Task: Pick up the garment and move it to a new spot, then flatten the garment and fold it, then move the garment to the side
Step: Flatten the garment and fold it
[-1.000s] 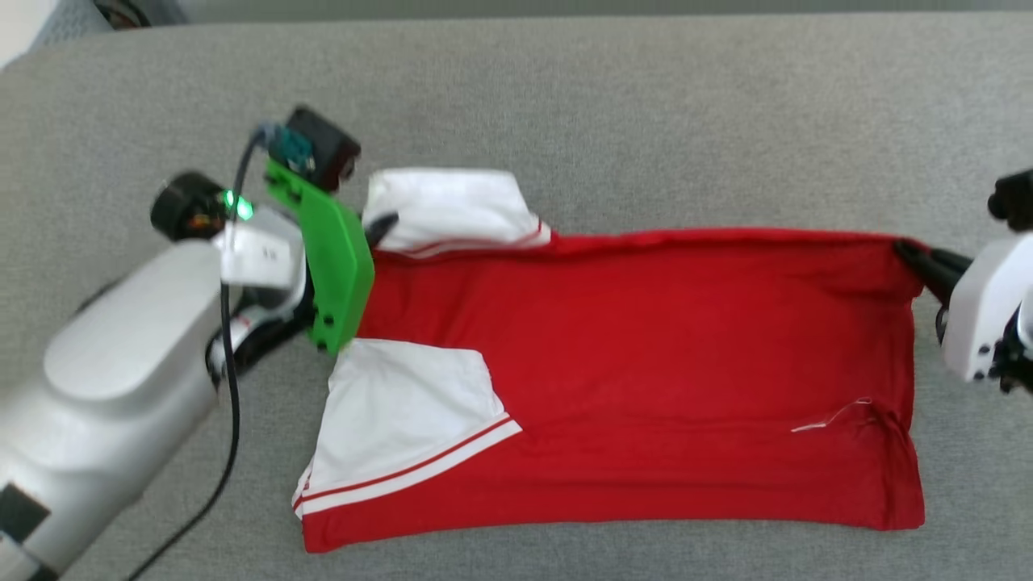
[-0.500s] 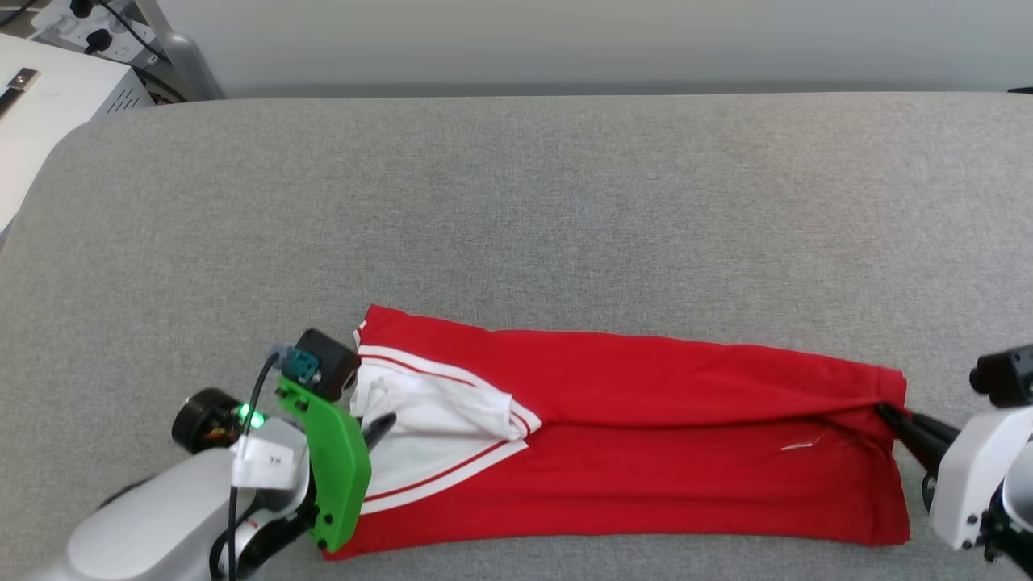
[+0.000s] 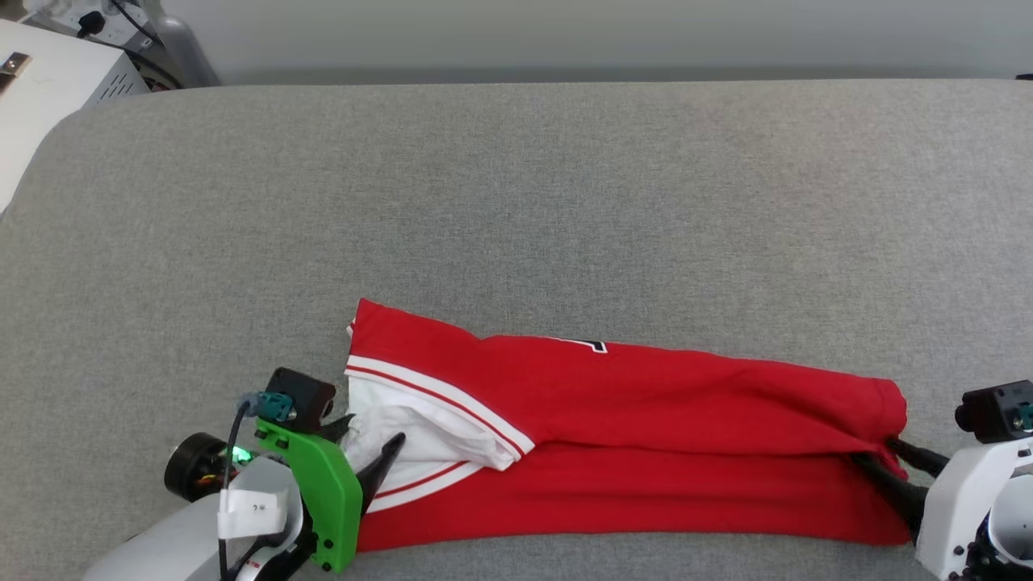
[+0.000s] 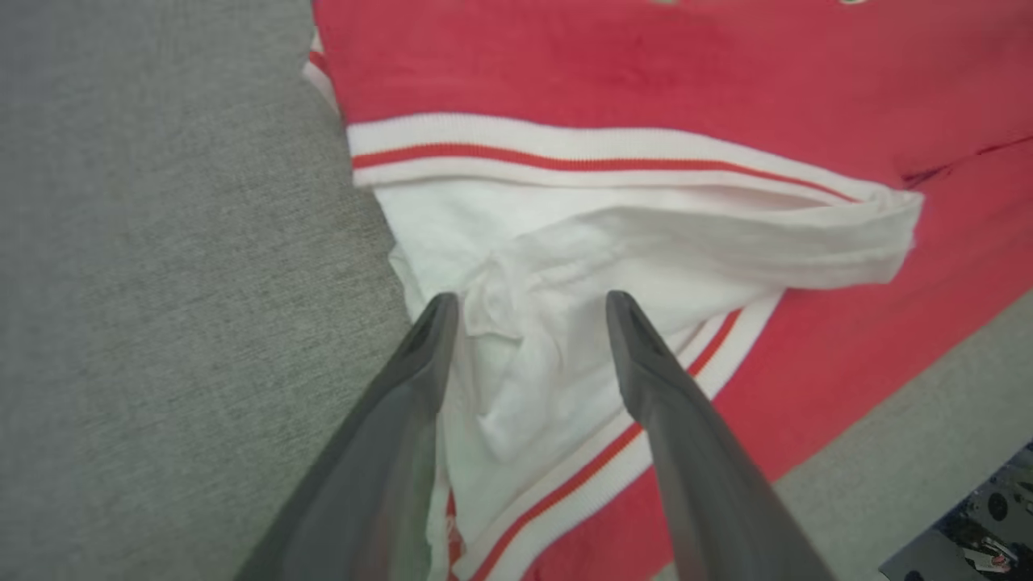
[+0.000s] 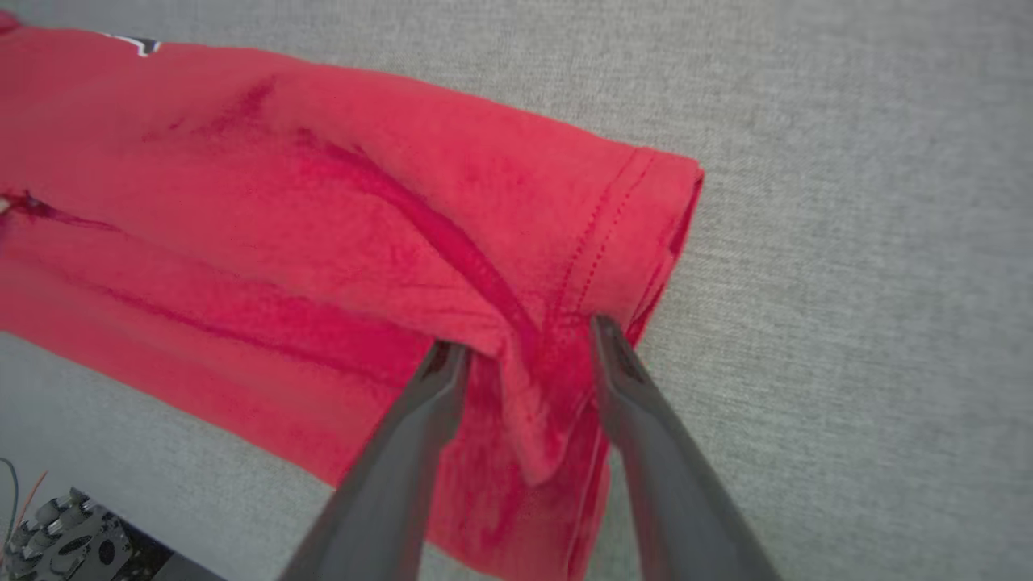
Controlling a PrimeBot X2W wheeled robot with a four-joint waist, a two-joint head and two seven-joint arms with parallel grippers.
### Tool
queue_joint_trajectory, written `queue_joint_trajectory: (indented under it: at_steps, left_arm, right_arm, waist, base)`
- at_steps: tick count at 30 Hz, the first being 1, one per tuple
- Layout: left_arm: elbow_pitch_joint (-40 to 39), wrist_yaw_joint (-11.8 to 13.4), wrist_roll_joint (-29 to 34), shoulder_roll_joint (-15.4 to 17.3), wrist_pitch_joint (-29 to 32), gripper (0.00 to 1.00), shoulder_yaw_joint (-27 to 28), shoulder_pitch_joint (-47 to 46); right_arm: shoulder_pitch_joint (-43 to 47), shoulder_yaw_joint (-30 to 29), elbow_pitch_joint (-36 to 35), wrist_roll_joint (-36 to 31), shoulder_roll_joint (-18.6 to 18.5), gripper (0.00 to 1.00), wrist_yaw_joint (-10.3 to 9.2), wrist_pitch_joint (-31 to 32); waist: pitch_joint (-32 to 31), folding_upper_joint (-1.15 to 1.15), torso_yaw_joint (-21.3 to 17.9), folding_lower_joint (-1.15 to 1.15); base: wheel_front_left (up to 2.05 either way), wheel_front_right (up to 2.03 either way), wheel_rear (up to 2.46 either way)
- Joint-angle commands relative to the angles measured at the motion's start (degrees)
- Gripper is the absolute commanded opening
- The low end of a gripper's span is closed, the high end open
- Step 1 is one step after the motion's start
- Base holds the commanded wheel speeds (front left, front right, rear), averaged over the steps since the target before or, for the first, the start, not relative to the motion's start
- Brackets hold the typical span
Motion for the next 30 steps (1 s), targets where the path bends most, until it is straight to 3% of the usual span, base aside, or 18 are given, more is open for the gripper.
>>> queue_joint_trajectory:
  at_steps: [1,10,17,23,30]
  left_arm:
    - [-0.3,1.4,0.7,0.4,-2.2,1.00,1.0,1.5]
    - [-4.4,10.3,2.3,1.3,-14.8,1.00,7.0,4.8]
    - [-4.2,16.5,6.4,-1.4,-19.9,1.00,12.8,6.7]
    - [-6.3,18.8,14.2,-6.0,-20.1,1.00,22.7,10.6]
    - [-7.4,16.8,24.2,-13.3,-20.1,1.00,33.9,16.1]
  right_arm:
    - [0.3,-0.9,-1.0,0.0,-0.5,1.00,-0.02,-0.2]
    - [1.2,-7.4,-8.4,2.8,-3.2,1.00,-0.02,2.8]
    - [2.2,-12.8,-6.8,7.8,-2.8,1.00,-0.02,9.9]
    - [2.5,-14.2,-2.2,9.9,-1.4,1.00,-0.02,15.0]
    - [1.0,-13.4,2.8,10.0,2.0,1.00,-0.02,17.2]
  waist:
    - [-1.2,0.00,-0.3,0.00]
    - [-3.2,0.00,0.3,0.00]
    - [-2.7,0.00,1.7,0.00]
    - [-1.3,0.00,3.4,0.00]
    - [0.6,0.00,5.0,0.00]
  base:
    - [0.00,0.00,0.00]
    - [0.00,0.00,0.00]
    - [0.00,0.00,0.00]
    - [0.00,0.00,0.00]
    - [0.00,0.00,0.00]
